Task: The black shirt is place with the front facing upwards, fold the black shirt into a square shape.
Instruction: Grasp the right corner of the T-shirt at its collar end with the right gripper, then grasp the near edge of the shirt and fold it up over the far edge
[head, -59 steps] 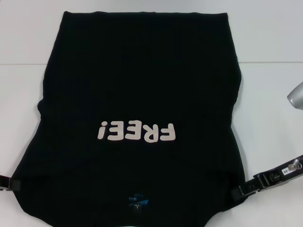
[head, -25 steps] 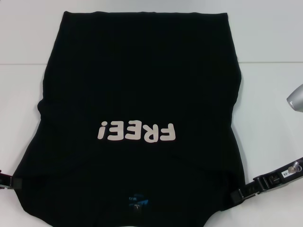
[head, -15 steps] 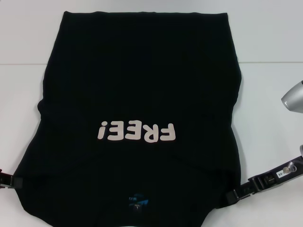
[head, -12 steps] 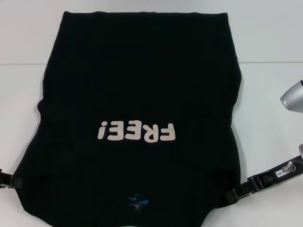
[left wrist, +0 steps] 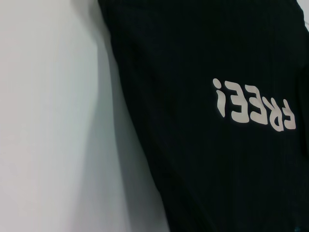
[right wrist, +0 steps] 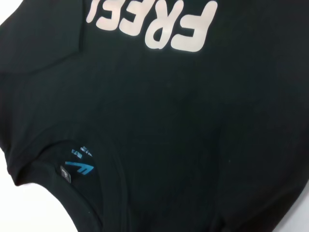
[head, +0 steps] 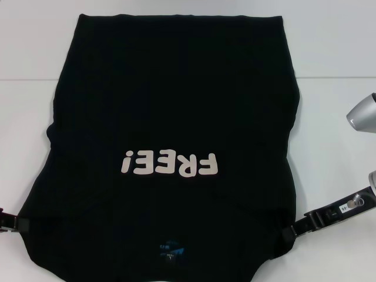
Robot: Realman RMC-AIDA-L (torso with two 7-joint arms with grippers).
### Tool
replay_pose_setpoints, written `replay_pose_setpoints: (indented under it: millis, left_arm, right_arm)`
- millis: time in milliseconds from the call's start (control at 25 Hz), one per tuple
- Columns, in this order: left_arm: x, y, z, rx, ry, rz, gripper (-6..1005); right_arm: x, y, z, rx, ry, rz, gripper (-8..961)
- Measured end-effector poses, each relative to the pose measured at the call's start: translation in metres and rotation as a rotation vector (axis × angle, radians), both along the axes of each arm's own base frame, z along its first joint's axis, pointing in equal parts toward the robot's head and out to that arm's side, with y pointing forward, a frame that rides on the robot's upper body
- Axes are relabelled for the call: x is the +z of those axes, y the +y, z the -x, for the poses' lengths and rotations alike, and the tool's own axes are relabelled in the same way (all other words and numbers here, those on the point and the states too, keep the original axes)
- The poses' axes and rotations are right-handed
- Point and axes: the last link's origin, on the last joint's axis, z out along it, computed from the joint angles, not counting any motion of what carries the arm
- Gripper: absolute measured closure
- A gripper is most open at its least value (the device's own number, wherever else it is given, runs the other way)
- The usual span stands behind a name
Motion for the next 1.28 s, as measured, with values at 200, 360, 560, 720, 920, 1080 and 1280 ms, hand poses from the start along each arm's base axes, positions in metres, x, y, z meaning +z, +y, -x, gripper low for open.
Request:
replay_pose_setpoints:
  millis: [200,360,560,720,920,1080,1280]
  left_arm:
    - [0.000,0.000,0.000,-0.003,0.000,0.001,965]
    - [0.001,0.000,0.000,-0.006,0.001,0.001,965]
    - [0.002,0.000,0.000,-0.006,0.002,-0.002,965]
    - [0.002,0.000,0.000,-0.007,0.001,-0.003,966]
    - [0.002,0.000,-0.002,-0.013,-0.011,-0.002,965]
    - [0.003,0.000,-0.003,-0.017,-0.018,-0.002,965]
    - [0.003,0.000,-0.006,-0.029,-0.035,0.002,966]
  right_arm:
    - [-0.001,0.000,0.001,0.000,-0.007,0.006,632]
    - [-0.001,0.000,0.001,-0.002,-0.011,0.010,794]
    - [-0.001,-0.001,0.001,0.000,-0.018,0.017,906]
    - [0.001,0.000,0.001,-0.001,-0.015,0.016,942]
    - [0.014,0.004,0.003,-0.007,0.034,-0.010,942]
    - [0.029,0.005,0.000,-0.019,0.079,-0.044,943]
    - [0.042,0.004,-0.001,-0.023,0.126,-0.063,943]
